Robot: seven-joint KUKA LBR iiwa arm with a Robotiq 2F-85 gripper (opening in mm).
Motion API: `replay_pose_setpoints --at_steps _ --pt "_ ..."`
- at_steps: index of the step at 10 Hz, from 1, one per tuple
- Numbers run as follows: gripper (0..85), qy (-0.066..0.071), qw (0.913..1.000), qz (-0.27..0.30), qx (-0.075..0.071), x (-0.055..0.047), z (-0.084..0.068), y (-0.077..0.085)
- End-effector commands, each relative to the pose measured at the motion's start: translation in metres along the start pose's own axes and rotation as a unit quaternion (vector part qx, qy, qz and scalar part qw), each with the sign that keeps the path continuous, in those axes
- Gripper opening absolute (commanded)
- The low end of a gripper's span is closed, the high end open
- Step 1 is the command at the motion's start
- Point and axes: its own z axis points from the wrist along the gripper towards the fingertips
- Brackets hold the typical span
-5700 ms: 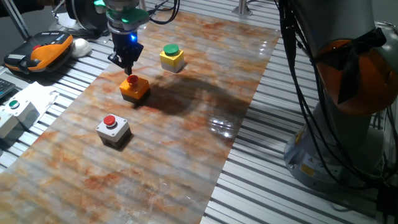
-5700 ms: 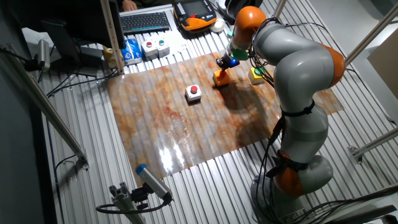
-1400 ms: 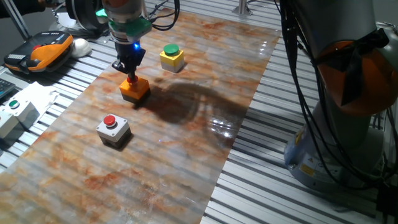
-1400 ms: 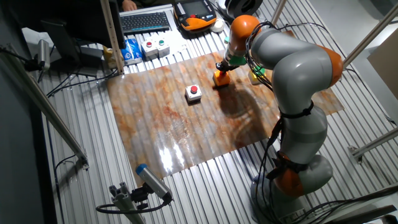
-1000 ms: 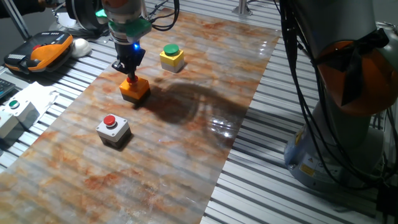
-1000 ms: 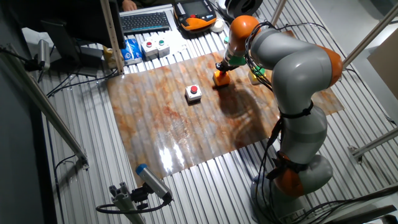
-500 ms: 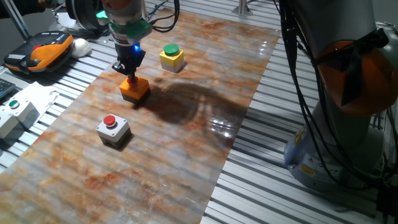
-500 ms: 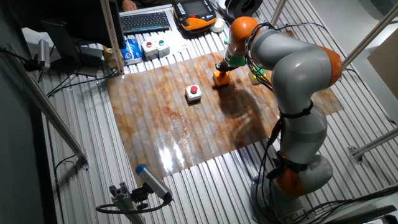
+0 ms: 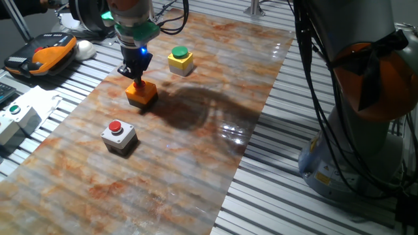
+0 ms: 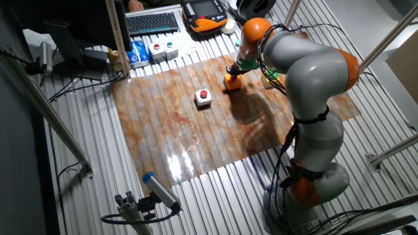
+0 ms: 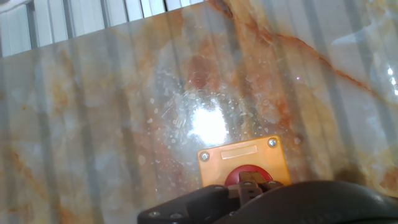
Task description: Press three buttons from left to right in sequence
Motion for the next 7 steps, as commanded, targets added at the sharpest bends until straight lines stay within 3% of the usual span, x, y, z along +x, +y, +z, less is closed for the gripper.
replay_pose_setpoints --at_steps 1,3,5,7 --pt "0.0 0.000 1.0000 0.000 0.001 0.001 0.002 0.000" --pt "0.0 0.000 1.0000 0.001 -0.003 0.001 0.002 0.000" --pt "0.0 0.013 0.9998 0.005 -0.017 -0.004 -0.009 0.000" --pt "0.0 0.021 0.9995 0.011 -0.022 -0.009 -0.021 0.000"
